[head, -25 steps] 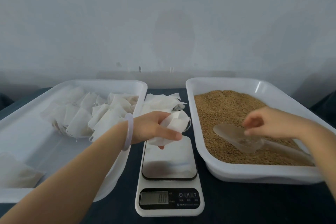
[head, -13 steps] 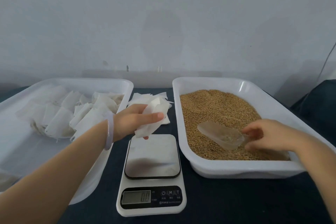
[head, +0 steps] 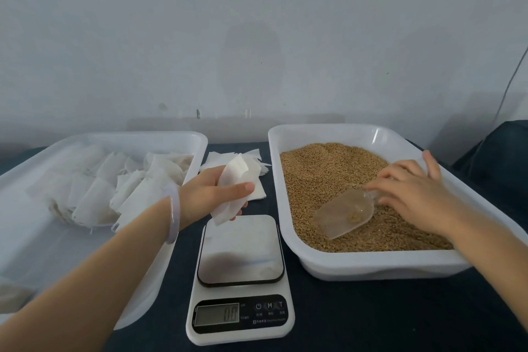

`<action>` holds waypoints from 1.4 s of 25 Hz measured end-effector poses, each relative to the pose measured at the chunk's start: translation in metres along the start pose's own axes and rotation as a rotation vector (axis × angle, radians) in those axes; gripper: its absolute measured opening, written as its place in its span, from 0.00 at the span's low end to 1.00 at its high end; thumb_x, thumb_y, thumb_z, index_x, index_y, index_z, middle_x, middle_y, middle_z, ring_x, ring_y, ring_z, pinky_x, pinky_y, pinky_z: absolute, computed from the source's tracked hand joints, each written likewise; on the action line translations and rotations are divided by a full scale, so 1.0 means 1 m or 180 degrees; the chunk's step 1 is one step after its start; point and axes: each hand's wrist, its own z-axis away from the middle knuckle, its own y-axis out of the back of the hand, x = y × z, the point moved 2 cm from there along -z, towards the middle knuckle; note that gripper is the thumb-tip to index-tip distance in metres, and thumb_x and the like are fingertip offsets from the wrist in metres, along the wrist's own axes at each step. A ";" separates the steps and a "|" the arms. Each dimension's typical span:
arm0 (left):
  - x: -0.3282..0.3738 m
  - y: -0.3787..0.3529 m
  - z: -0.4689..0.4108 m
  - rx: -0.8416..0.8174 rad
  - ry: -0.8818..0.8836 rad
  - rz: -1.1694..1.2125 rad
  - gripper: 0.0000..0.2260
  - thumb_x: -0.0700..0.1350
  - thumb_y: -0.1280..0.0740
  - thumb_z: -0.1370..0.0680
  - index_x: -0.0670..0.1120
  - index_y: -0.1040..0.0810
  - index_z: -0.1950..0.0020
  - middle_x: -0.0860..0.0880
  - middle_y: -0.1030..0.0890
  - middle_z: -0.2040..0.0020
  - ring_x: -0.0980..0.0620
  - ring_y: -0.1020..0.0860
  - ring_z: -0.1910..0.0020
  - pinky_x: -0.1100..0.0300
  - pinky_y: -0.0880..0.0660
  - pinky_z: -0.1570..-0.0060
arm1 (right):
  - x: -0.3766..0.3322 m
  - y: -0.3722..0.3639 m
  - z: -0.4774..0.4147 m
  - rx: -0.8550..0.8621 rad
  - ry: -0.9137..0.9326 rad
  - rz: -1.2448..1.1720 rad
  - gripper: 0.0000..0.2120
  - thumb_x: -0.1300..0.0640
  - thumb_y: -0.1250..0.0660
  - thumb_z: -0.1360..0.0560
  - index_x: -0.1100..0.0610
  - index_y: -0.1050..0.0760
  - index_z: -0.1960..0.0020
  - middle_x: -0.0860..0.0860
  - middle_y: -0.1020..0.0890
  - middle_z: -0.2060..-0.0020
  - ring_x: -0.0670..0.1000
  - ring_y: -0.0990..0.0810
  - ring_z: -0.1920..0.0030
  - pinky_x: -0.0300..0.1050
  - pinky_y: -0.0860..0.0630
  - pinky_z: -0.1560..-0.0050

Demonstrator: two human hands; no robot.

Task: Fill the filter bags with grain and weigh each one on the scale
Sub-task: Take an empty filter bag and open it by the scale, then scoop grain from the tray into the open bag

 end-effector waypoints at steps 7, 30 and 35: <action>0.001 -0.001 0.000 -0.0052 -0.0085 -0.0107 0.06 0.43 0.29 0.27 0.45 0.26 0.57 0.52 0.21 0.70 0.56 0.23 0.70 0.63 0.25 0.67 | 0.003 -0.012 -0.005 -0.0544 -0.0005 -0.0888 0.13 0.48 0.37 0.24 0.33 0.32 0.42 0.32 0.31 0.45 0.44 0.36 0.33 0.52 0.62 0.28; 0.023 -0.121 -0.060 -0.0074 -0.0254 -0.1138 0.24 0.52 0.30 0.26 0.52 0.33 0.32 0.53 0.26 0.48 0.49 0.25 0.49 0.54 0.27 0.52 | 0.027 0.013 0.004 0.0589 -0.1094 -0.1452 0.11 0.50 0.36 0.23 0.43 0.24 0.41 0.46 0.21 0.45 0.56 0.28 0.38 0.60 0.45 0.31; 0.020 -0.119 -0.061 0.0020 -0.0133 -0.0899 0.20 0.53 0.31 0.26 0.50 0.30 0.37 0.50 0.23 0.47 0.47 0.23 0.48 0.48 0.24 0.47 | 0.047 0.048 0.024 0.0947 -0.1046 -0.2452 0.12 0.53 0.33 0.25 0.35 0.24 0.50 0.39 0.21 0.48 0.45 0.26 0.43 0.51 0.33 0.36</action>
